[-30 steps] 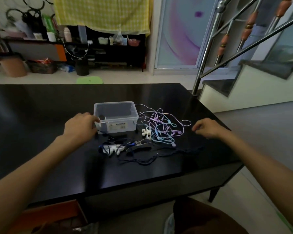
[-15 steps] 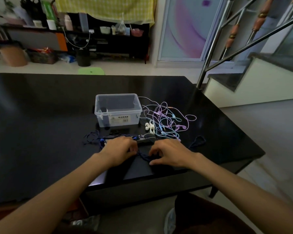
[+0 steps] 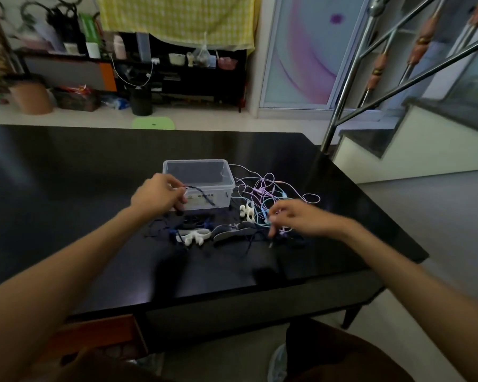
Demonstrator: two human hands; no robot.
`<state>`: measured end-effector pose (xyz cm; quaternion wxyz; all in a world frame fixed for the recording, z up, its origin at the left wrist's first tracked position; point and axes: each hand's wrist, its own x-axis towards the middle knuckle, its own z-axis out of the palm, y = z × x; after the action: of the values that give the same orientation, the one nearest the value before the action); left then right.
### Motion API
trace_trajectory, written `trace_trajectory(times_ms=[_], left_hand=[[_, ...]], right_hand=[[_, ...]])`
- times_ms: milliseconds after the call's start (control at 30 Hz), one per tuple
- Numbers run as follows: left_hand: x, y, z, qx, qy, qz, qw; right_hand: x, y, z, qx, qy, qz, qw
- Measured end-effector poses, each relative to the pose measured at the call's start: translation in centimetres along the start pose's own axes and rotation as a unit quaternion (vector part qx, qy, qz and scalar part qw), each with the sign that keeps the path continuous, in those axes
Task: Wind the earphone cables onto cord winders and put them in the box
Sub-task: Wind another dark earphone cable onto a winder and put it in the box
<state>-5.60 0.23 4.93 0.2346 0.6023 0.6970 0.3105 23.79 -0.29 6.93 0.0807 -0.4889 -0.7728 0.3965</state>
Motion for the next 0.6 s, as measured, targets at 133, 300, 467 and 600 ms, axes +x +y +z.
trace_trajectory(times_ms=[133,300,467,600], left_hand=[[0.3,-0.7,-1.2,0.163,0.029,-0.032,0.986],[-0.6,1.4,-0.2,0.064,0.008,0.066,0.996],[-0.4,2.6,0.0,0.062,-0.059,0.058,0.995],[0.5,0.6,0.0,0.214,-0.047,0.001,0.976]], right_hand=[[-1.4,-3.1,-3.7,0.116,0.048,0.012,0.992],[-1.0,-6.4,-2.6,0.238,0.026,-0.009,0.971],[-1.0,-7.2,-2.4,0.480,-0.020,-0.107,0.870],[-1.4,-6.7,-5.0,0.530,-0.012,-0.140,0.836]])
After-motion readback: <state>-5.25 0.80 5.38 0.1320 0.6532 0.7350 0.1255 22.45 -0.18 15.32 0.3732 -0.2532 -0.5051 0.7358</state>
